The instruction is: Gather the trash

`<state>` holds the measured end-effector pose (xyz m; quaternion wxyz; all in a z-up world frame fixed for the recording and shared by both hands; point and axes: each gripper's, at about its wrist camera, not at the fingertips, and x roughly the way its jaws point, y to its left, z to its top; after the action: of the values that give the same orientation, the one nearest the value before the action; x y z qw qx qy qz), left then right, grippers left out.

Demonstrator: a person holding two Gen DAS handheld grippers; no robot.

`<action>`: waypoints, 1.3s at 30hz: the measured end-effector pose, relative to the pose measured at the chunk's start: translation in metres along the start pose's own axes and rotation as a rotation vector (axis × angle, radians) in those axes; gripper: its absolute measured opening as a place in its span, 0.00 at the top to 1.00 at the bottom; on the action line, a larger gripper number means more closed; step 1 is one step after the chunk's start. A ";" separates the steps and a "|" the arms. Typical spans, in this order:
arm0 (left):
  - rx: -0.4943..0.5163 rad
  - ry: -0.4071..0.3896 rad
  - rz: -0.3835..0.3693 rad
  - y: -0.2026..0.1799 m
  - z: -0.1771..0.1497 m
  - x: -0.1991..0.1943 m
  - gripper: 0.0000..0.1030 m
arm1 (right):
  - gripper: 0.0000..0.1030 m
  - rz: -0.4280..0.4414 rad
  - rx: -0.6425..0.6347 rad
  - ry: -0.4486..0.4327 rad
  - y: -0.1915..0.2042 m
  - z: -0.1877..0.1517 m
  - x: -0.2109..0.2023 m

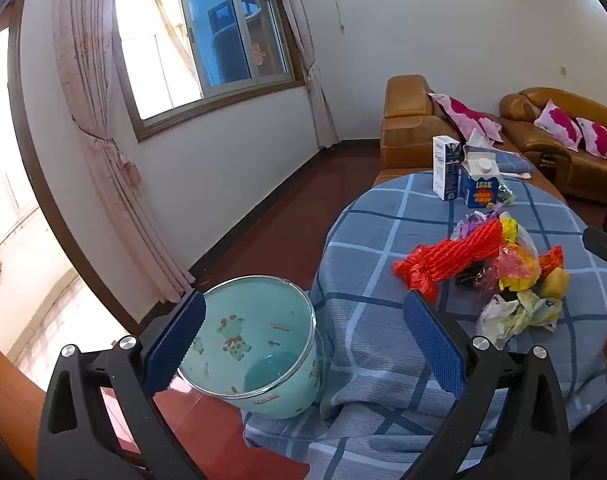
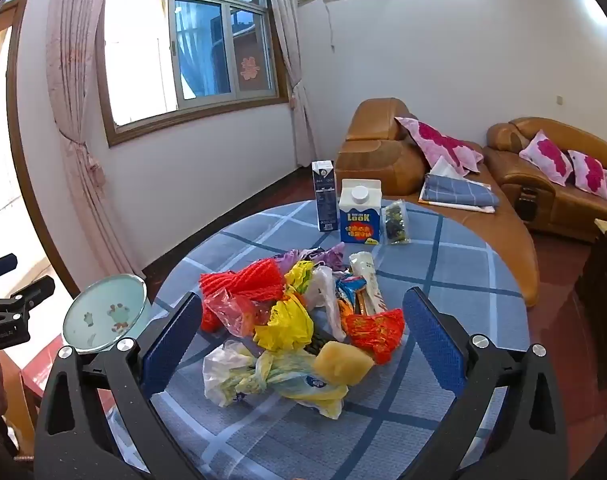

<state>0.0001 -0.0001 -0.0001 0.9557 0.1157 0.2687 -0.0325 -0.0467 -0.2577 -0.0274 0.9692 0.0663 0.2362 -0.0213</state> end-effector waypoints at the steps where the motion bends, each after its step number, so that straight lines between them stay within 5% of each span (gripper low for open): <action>1: 0.000 0.000 0.001 0.000 0.000 0.000 0.06 | 0.04 -0.001 0.000 0.000 0.000 0.000 0.000; 39: -0.002 0.008 0.035 0.010 -0.001 0.007 0.06 | 0.04 -0.004 -0.002 0.024 -0.001 -0.008 0.011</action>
<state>0.0068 0.0095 -0.0029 0.9552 0.1194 0.2703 -0.0149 -0.0411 -0.2577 -0.0396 0.9663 0.0650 0.2482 -0.0222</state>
